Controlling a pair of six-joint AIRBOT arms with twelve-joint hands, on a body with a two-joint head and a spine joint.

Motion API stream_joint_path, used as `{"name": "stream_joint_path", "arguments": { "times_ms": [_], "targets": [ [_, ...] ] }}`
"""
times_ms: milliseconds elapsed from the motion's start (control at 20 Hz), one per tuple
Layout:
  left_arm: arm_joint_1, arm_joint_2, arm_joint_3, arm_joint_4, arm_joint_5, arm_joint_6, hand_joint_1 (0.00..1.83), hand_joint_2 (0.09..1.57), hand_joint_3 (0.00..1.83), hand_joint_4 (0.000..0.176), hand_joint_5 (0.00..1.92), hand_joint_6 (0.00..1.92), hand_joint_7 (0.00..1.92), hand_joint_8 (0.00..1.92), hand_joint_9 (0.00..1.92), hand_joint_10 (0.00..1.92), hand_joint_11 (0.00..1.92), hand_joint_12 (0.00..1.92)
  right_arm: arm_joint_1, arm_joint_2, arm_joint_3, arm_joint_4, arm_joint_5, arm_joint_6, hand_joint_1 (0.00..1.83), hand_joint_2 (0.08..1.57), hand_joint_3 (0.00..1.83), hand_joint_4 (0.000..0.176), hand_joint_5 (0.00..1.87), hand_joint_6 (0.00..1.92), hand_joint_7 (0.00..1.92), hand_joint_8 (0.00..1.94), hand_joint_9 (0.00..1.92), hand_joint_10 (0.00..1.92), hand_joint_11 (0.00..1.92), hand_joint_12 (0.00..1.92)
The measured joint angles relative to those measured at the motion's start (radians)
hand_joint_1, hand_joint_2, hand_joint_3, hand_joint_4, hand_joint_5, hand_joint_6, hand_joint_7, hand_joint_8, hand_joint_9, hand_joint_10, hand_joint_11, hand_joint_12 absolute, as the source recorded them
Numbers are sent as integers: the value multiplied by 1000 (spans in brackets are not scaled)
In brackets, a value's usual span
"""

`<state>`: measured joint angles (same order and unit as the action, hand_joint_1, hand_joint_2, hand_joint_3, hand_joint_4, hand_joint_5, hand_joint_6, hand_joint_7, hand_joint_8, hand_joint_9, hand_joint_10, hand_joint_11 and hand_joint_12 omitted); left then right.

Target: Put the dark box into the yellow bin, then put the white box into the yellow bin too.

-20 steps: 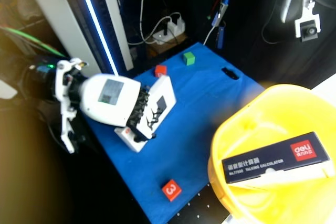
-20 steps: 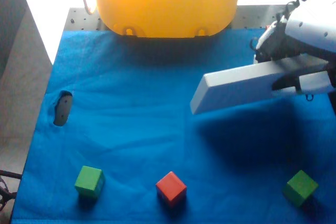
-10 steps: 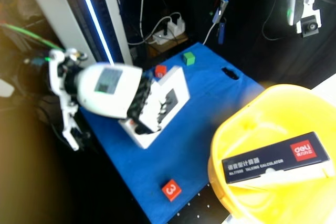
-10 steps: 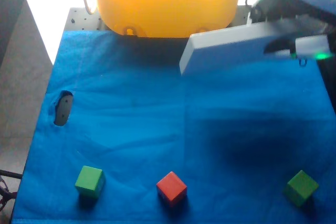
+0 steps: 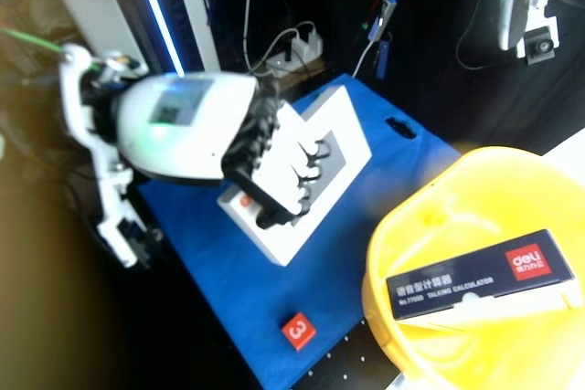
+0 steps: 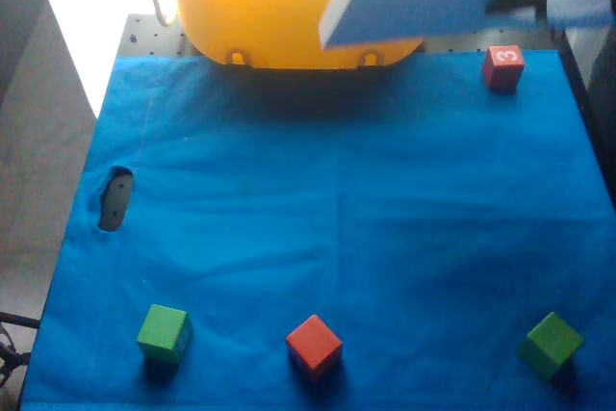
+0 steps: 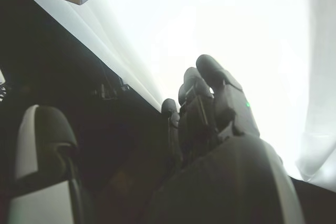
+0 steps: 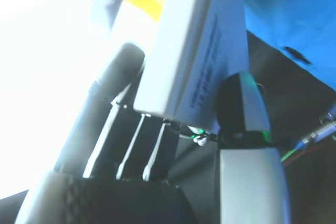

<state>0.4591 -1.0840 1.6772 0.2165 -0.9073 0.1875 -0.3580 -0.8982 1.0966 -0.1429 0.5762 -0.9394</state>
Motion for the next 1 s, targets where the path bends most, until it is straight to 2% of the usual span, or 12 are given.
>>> {"name": "stream_joint_path", "arguments": {
  "times_ms": [50,150,250,300,350,400,550,700,850,900,1000],
  "targets": [
    [0,-1,-2,0,-2,1,1146,904,2,68,318,1,300,2,314,2,4,723,13,-3,2,2,8,-8,1286,1037,0,0,1053,724,1289,602,1347,346,1030,1207],
    [0,-5,-2,0,-2,0,1131,908,1,40,269,0,268,2,268,0,28,608,19,-13,7,-2,9,-16,1281,1037,0,0,1032,794,1312,526,1362,266,1012,1207],
    [0,-11,-2,-2,-3,0,1134,909,1,29,240,0,245,1,208,1,0,531,27,-25,24,-8,-3,-16,1274,1030,0,0,1061,772,1323,482,1378,207,1001,1204],
    [5,-11,-2,-1,-8,0,1117,904,0,28,235,0,247,1,209,2,0,547,37,-31,32,-6,-9,-17,1269,1030,0,0,1069,789,1319,458,1363,168,993,1152],
    [9,-12,-2,2,-11,1,1107,886,2,21,240,0,254,0,238,0,17,637,48,-35,43,-3,-5,-17,1270,1027,0,0,1078,774,1323,454,1385,150,1011,1182],
    [11,-14,-2,-2,-12,1,1122,897,0,21,247,0,262,0,256,0,18,707,51,-39,51,-2,1,-19,1272,1023,1,0,1106,700,1306,515,1408,151,1014,1245],
    [19,-25,-4,3,-20,0,1109,878,0,29,265,4,267,1,223,0,3,712,59,-64,89,-5,26,-20,1258,1049,1,0,1056,780,1217,679,1392,133,990,1260],
    [19,-29,-4,4,-18,1,1057,851,0,45,288,4,249,1,184,0,0,637,66,-71,101,-2,58,-20,1259,1055,0,0,1031,812,1217,688,1387,125,1010,1196],
    [19,-29,-4,8,-21,1,1077,861,2,45,284,0,239,2,195,4,0,591,75,-74,107,0,68,-20,1285,1049,0,0,1026,754,1248,701,1455,178,1072,1229],
    [19,-29,-4,9,-21,1,1076,861,1,49,288,1,242,2,206,5,0,617,80,-77,111,-2,66,-20,1287,1052,0,0,1018,751,1243,725,1432,272,1069,1253],
    [19,-31,-4,9,-25,1,1061,868,3,51,282,1,244,2,204,2,0,610,97,-82,121,-3,60,-21,1284,1051,0,0,1007,798,1257,672,1384,287,1049,1224]
  ]
}}
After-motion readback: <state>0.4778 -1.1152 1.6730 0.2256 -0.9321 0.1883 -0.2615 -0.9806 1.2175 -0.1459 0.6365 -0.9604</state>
